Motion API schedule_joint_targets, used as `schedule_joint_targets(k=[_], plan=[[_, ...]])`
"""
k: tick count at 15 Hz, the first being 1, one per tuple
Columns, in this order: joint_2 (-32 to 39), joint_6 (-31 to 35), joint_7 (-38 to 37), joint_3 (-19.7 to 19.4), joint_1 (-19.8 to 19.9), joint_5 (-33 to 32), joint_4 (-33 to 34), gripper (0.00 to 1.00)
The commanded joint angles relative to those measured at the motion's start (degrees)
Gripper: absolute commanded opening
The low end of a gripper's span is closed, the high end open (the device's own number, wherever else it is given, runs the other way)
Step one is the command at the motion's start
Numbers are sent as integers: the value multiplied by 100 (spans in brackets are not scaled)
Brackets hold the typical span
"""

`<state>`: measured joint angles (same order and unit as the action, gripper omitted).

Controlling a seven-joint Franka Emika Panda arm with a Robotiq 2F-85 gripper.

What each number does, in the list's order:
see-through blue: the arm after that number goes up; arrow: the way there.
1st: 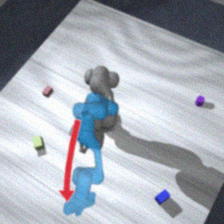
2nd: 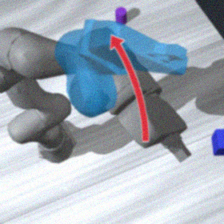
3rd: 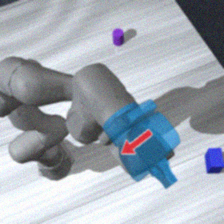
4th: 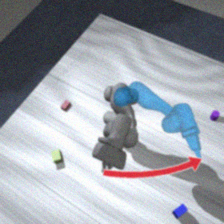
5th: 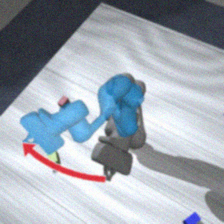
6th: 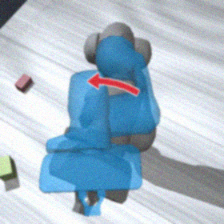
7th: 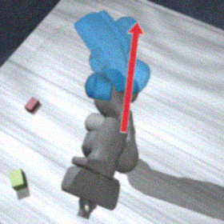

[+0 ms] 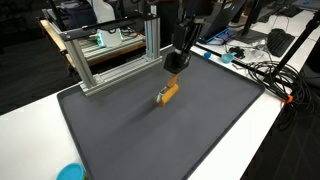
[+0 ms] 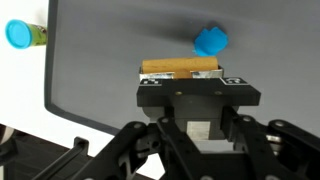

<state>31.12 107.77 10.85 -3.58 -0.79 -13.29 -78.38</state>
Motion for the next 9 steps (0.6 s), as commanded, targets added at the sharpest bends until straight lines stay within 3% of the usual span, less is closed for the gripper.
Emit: schedule_joint_targets(k=[1, 4, 5, 8, 9], plan=[[-554, -687, 892, 307, 156, 189, -415, 21], [-660, -1654, 1113, 370, 124, 147, -425, 21], [-389, -1309, 837, 339, 105, 61, -191, 46], [-475, -1598, 949, 381, 104, 64, -242, 46], [-474, -1598, 966, 381, 107, 63, -245, 21]])
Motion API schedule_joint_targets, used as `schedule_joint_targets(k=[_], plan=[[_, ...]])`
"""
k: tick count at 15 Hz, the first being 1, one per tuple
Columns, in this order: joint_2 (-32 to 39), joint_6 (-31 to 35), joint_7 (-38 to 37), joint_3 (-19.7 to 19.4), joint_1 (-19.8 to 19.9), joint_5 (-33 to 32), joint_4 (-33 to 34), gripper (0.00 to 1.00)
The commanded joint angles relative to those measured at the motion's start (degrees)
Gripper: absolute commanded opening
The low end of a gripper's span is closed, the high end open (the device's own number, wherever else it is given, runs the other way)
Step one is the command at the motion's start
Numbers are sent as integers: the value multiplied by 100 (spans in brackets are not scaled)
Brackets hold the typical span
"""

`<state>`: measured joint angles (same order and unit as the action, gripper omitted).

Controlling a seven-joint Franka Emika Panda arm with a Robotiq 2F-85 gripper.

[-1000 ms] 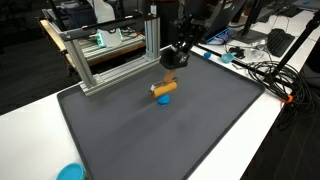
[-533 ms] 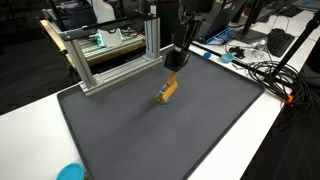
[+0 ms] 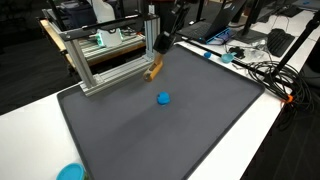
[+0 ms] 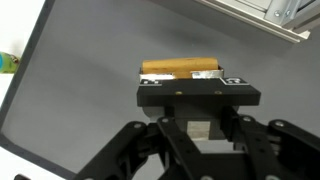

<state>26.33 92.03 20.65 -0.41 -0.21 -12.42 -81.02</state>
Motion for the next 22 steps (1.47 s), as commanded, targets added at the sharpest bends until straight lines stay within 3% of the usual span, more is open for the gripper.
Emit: schedule_joint_targets(k=[1, 3, 7, 14, 15, 18, 19, 22], plan=[[-135, 235, 371, 116, 94, -90, -179, 21], [-412, 697, 1075, 139, 188, -295, -595, 21], [-524, 1456, 2382, 205, 489, -25, -953, 21], [-550, 1727, 4702, 348, 943, 979, -1171, 21], [-286, 1607, 4106, 181, 711, 707, -893, 46], [-294, 1607, 4537, 187, 799, 867, -901, 46], [-295, 1607, 4554, 192, 800, 870, -901, 21], [-215, 1747, 4583, 196, 781, 818, -949, 21]])
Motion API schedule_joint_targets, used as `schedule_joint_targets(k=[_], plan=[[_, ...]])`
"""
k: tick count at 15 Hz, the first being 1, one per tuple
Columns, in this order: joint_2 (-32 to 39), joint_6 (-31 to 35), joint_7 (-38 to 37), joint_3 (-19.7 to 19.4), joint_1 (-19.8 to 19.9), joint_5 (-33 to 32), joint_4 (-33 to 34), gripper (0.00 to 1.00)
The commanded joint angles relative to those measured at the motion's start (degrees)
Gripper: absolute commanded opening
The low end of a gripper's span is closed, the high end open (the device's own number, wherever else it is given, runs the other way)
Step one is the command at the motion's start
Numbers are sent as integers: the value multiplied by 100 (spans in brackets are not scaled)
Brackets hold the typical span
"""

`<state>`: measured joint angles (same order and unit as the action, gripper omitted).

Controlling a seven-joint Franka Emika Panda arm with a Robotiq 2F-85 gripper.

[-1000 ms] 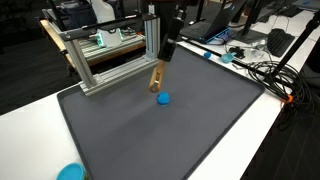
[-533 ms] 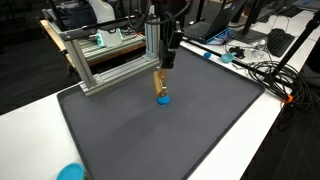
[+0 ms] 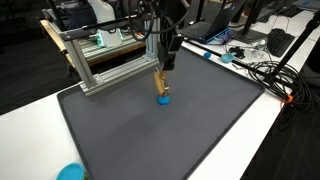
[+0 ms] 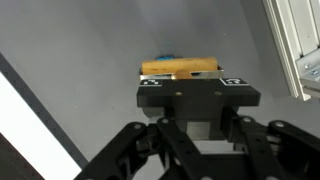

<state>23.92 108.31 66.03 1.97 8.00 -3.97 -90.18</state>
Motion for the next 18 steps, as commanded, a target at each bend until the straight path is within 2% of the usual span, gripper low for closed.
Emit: schedule_joint_targets(k=[1, 14, 18], plan=[[57, 126, 62, -30, -34, -3, -38, 21], [503, 893, -82, -34, -102, -106, -110, 21], [709, 901, -150, -84, -126, -257, -104, 21]])
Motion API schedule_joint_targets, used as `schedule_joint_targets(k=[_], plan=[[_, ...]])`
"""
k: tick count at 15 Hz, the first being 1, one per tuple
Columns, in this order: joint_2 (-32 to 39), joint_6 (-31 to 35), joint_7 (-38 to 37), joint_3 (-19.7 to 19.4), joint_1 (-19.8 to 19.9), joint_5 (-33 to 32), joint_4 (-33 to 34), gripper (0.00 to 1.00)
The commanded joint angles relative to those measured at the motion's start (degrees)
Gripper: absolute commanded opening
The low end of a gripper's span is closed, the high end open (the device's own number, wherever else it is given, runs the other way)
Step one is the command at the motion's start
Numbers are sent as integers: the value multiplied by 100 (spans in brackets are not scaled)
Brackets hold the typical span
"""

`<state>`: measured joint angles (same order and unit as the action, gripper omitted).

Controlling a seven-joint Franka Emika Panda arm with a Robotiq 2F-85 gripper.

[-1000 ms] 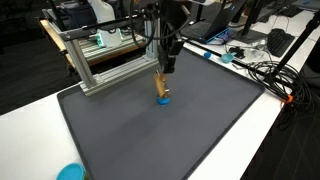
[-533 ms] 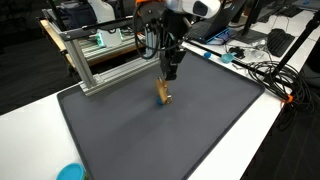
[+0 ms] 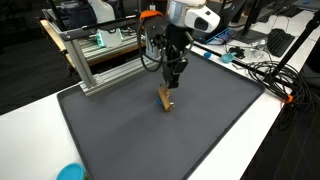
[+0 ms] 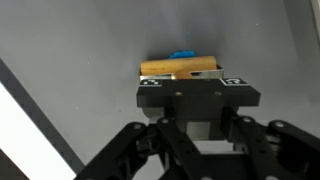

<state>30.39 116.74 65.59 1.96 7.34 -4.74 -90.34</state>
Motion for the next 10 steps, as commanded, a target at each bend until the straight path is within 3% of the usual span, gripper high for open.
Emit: schedule_joint_targets(k=[1, 5, 6, 8, 9, 10], plan=[[64, 59, -129, -91, -54, -193, -98, 21], [125, -202, 31, -26, 27, -78, 8, 21], [22, -36, -46, -19, 2, -67, 18, 46], [24, -47, -41, -20, 6, -67, 21, 46], [24, -49, -40, -20, 7, -67, 21, 21], [-93, 17, -119, -36, -8, -79, -89, 21]])
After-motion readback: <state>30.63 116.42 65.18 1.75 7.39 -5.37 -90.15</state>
